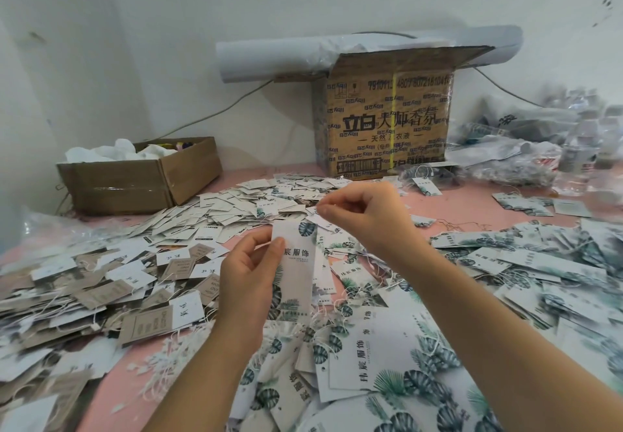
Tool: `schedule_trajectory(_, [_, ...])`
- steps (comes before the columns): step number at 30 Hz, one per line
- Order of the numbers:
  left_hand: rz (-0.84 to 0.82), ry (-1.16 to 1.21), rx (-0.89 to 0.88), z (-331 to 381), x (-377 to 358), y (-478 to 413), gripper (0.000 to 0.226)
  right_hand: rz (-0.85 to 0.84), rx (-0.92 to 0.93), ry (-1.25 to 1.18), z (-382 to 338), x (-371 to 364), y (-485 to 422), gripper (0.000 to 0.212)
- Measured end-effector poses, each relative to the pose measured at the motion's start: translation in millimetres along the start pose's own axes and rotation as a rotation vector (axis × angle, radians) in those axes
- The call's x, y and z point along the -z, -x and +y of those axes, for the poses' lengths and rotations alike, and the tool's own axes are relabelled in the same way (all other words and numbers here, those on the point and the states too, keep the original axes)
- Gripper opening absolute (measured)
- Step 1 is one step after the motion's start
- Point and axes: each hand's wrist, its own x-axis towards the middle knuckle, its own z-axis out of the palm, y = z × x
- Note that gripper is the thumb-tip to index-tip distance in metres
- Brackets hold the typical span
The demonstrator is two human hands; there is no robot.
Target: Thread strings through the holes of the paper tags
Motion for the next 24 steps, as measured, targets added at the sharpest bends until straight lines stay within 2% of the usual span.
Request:
schedule_trajectory(6, [0.017, -0.047, -0.097, 0.2, -5.5, 3.2, 0.010, -0.082, 0.056, 0.247, -1.3, -8.2, 2.9, 0.005])
schedule_trajectory(11, [-0.013, -0.071, -0.136, -0.2, -7.5, 4.7, 0.014, -0.068, 0.061, 0.277, -3.9, -9.5, 3.6, 0.008])
schedule_trajectory(16, [-0.045, -0.075, -0.147, 1.8, -8.4, 6.5, 0.030, -0.073, 0.088, 0.306, -9.5, -9.4, 5.5, 0.006])
schedule_trajectory(19, [-0.049, -0.084, -0.130, 0.4, -8.1, 5.6, 0.021, -0.090, 0.110, 0.331, -11.9, -10.7, 6.5, 0.005])
schedule_trajectory(24, [-0.113, -0.136, -0.165, 4.3, -10.1, 9.3, 0.021, -0.070, 0.156, 0.401, -13.0, -13.3, 6.4, 0.007])
